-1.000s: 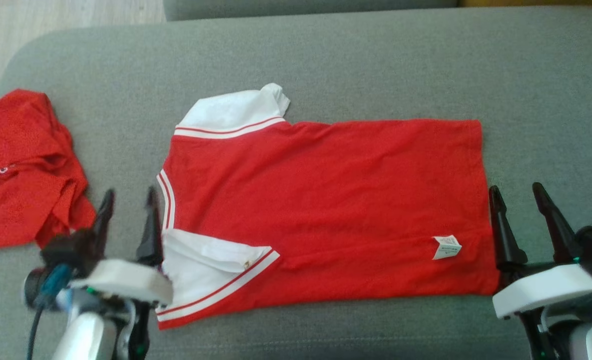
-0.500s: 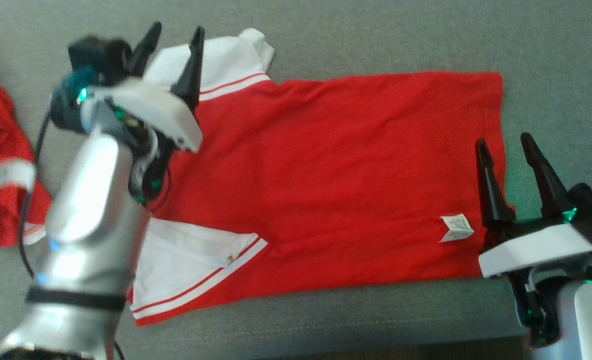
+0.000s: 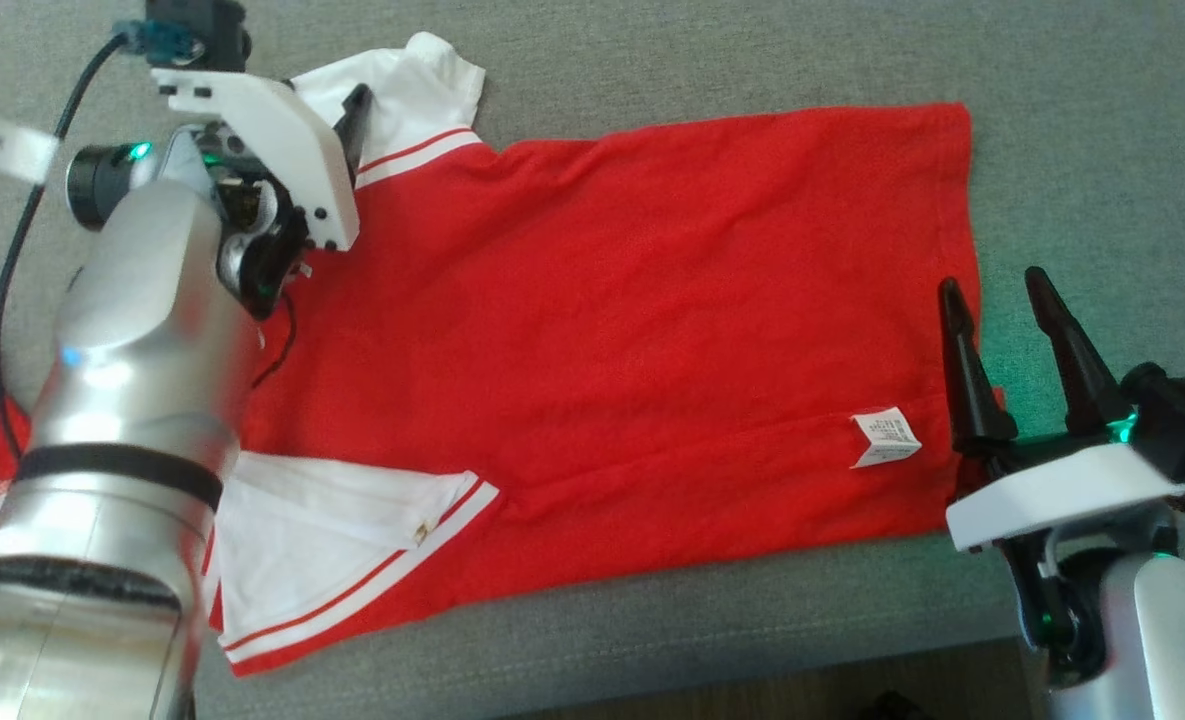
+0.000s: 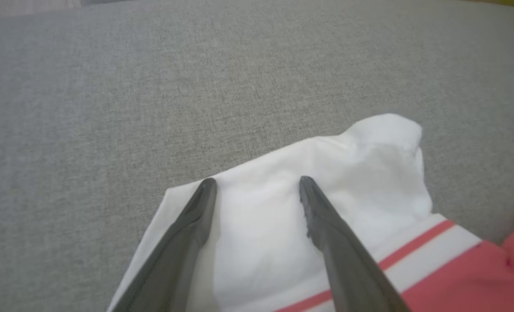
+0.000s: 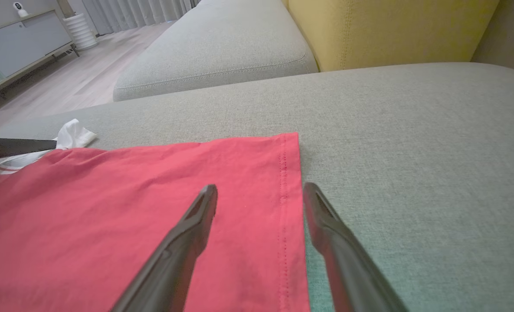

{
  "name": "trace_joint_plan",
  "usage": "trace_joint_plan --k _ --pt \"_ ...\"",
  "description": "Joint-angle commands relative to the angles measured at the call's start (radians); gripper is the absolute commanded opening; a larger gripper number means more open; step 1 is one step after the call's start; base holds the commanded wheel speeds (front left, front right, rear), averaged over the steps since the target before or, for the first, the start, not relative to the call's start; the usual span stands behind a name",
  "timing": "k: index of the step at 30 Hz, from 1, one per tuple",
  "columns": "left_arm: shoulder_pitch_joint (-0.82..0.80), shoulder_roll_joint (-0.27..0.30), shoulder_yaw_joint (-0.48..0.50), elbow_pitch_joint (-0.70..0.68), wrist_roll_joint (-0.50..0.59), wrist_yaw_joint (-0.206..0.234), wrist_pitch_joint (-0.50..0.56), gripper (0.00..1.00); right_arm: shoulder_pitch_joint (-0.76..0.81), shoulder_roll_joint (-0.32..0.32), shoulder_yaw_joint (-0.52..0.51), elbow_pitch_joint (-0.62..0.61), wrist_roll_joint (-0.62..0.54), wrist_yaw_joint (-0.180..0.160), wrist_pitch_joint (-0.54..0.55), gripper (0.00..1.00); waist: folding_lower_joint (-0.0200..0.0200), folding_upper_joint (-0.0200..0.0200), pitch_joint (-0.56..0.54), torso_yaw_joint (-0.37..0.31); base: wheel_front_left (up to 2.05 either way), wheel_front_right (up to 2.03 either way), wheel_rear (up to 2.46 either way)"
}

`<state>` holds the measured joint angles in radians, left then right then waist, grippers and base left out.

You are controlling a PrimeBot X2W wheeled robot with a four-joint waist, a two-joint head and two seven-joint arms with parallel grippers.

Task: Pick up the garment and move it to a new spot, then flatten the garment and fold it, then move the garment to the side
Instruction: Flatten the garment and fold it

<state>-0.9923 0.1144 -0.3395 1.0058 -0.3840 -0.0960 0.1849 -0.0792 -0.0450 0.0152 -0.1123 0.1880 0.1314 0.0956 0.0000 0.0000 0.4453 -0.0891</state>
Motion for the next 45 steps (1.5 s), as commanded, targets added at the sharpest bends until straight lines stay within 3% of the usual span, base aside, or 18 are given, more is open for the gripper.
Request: trace_joint_plan --k 1,2,3,4,5,7,17,26,36,37,38,39,40,45 --pt "0.003 0.021 -0.009 0.038 0.018 -0.002 0.046 1.00 -0.003 -0.005 0.013 -0.027 0.007 -0.001 -0.010 1.00 0.0000 0.0000 -0.002 0.001 0.00 0.00 0.00" --pt "-0.003 0.021 -0.024 0.056 0.028 -0.003 0.062 0.90 -0.002 -0.005 0.013 -0.027 0.009 -0.001 -0.009 1.00 0.0000 0.0000 -0.004 0.000 0.00 0.00 0.00" --pt "-0.008 0.022 -0.038 0.072 0.040 -0.004 0.074 0.69 -0.003 -0.005 0.014 -0.028 0.009 -0.001 -0.008 1.00 0.0000 0.0000 -0.006 0.000 0.00 0.00 0.00" --pt "-0.014 0.023 -0.051 0.087 0.052 -0.003 0.084 0.42 -0.005 -0.005 0.014 -0.028 0.011 -0.001 -0.006 1.00 0.0000 0.0000 -0.006 -0.001 0.00 0.00 0.00" --pt "-0.018 0.022 -0.059 0.098 0.058 -0.001 0.087 0.05 -0.007 -0.005 0.015 -0.028 0.012 -0.001 -0.004 1.00 0.0000 0.0000 -0.007 -0.002 0.00 0.00 0.00" --pt "-0.023 0.020 -0.062 0.105 0.059 0.003 0.080 0.00 -0.010 -0.005 0.016 -0.028 0.013 -0.001 -0.002 1.00 0.0000 0.0000 -0.007 -0.003 0.00 0.00 0.00" --pt "-0.021 -0.001 -0.035 0.111 0.032 0.045 -0.152 0.00 -0.095 -0.036 -0.034 0.054 0.015 -0.001 0.015 1.00 0.0000 0.0000 -0.030 0.016 0.00 0.00 0.00" --pt "-0.031 -0.033 -0.048 0.074 0.024 0.038 -0.337 0.00 -0.345 -0.129 -0.051 0.321 0.093 -0.001 0.057 1.00 0.0000 0.0000 -0.003 0.085 0.00 0.00 0.00" --pt "-0.046 -0.053 -0.070 0.070 0.009 0.028 -0.403 0.00 -0.506 -0.188 -0.002 0.591 0.151 -0.001 0.140 1.00 0.0000 0.0000 0.005 0.111 0.00 0.00 0.00" --pt "-0.046 -0.054 -0.071 0.071 0.006 0.027 -0.406 0.00 -0.513 -0.191 0.006 0.605 0.159 -0.001 0.147 0.86 0.0000 0.0000 0.005 0.111 0.00 0.00 0.00" --pt "-0.047 -0.055 -0.072 0.071 0.004 0.026 -0.409 0.00 -0.518 -0.195 0.014 0.615 0.166 -0.001 0.150 0.53 0.0000 0.0000 0.005 0.111 0.00 0.00 0.00" --pt "-0.048 -0.055 -0.073 0.072 0.002 0.025 -0.412 0.00 -0.523 -0.198 0.023 0.624 0.175 -0.001 0.153 0.41 0.0000 0.0000 0.004 0.111 0.00 0.00 0.00" --pt "-0.048 -0.056 -0.074 0.072 0.001 0.025 -0.415 0.00 -0.526 -0.204 0.033 0.630 0.182 -0.001 0.155 0.00 0.0000 0.0000 0.005 0.112 0.00 0.00 0.00" --pt "-0.050 -0.054 -0.072 0.061 -0.002 0.031 -0.433 0.00 -0.535 -0.229 0.063 0.641 0.215 -0.001 0.132 0.00 0.0000 0.0000 0.002 0.115 0.00 0.00 0.00"
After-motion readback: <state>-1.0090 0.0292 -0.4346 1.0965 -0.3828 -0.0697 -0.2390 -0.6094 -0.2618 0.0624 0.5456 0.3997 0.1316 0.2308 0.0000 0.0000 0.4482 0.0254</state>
